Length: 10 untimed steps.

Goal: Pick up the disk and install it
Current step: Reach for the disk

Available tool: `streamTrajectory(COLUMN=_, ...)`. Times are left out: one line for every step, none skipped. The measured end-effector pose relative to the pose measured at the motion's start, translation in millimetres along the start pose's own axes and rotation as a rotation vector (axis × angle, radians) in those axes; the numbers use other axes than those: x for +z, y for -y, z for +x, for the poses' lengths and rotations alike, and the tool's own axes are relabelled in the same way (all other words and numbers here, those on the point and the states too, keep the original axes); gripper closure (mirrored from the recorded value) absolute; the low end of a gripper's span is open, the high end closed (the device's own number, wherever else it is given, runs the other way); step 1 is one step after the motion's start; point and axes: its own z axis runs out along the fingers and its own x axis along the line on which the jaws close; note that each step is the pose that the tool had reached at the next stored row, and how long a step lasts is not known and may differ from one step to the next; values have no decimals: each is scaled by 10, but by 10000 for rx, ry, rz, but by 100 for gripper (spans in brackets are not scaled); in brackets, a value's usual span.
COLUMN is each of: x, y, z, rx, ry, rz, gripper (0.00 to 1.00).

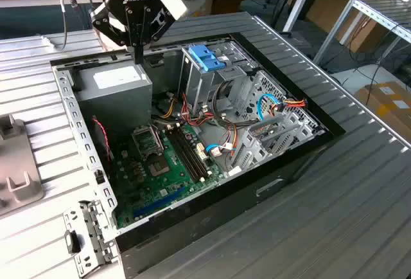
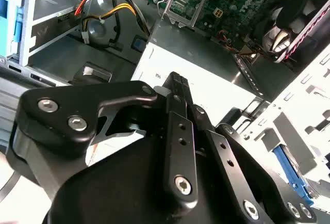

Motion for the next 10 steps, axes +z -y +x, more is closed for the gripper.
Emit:
streamTrajectory(x=0, y=0, z=0, rx=-1, ry=0, rz=0, gripper=90)
streamTrajectory(x=0, y=0, z=10, rx=2, ry=0, rz=0, gripper=90)
streamTrajectory(x=0, y=1, z=16, rx=0, ry=0, rz=0, gripper=90)
streamTrajectory(x=0, y=2, z=21, rx=0, ry=0, rz=-1, gripper=90)
streamTrajectory(x=-1, y=2, z=32, rx=0, ry=0, rz=0, gripper=90)
streamTrajectory(x=-1, y=3, z=44, rx=0, ry=0, rz=0, gripper=90)
streamTrajectory(x=-1, y=3, z=49, rx=0, ry=0, rz=0, gripper=90)
streamTrajectory(x=-1, y=4, z=53, rx=0, ry=0, rz=-1, gripper=90)
streamTrajectory(x=-1, y=4, z=58, rx=0, ry=0, rz=0, gripper=90)
streamTrajectory(x=-2, y=5, z=64, rx=0, ry=0, rz=0, gripper=90)
